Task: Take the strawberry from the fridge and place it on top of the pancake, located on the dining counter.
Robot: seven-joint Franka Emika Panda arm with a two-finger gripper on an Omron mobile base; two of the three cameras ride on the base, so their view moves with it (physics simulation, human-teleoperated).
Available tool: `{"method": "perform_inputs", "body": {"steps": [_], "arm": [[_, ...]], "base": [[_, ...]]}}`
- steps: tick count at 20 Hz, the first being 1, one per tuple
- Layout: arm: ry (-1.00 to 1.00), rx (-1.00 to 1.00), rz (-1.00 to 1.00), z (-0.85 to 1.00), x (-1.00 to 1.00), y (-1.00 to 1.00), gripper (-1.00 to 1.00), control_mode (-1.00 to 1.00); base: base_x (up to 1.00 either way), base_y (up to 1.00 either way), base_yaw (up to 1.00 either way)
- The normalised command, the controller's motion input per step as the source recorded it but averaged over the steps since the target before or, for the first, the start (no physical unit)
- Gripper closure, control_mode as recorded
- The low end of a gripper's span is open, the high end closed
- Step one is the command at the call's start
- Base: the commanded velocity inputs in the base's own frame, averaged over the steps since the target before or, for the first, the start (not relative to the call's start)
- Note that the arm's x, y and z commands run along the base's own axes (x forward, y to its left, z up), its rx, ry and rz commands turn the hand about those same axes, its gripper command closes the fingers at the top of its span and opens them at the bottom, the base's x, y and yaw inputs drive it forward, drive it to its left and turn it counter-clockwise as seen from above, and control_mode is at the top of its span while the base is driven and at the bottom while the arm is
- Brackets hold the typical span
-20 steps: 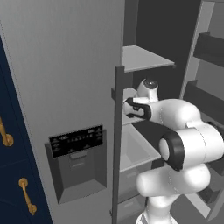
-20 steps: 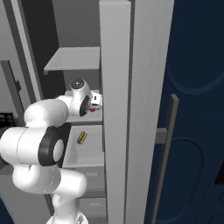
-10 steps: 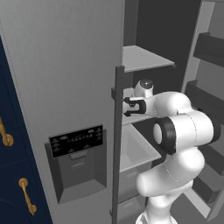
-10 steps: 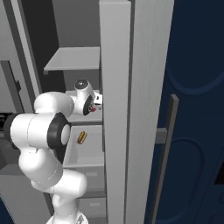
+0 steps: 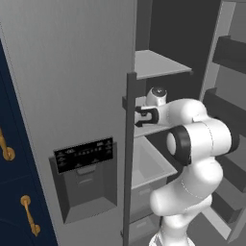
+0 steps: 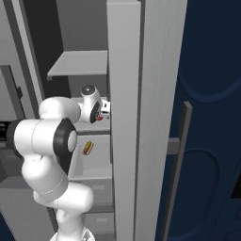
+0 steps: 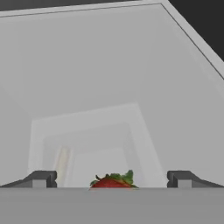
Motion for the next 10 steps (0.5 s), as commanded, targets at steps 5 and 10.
{"method": "perform_inputs", "body": {"steps": [5,10], "arm": [[0.04,0.0,0.0,-0.25,0.0,0.0,1.0,-1.0],[0.04,0.03,0.0,-0.33,-0.04,-0.02,1.0,-1.0]], "base": [[0.0,0.0,0.0],[0.0,0.0,0.0]]}}
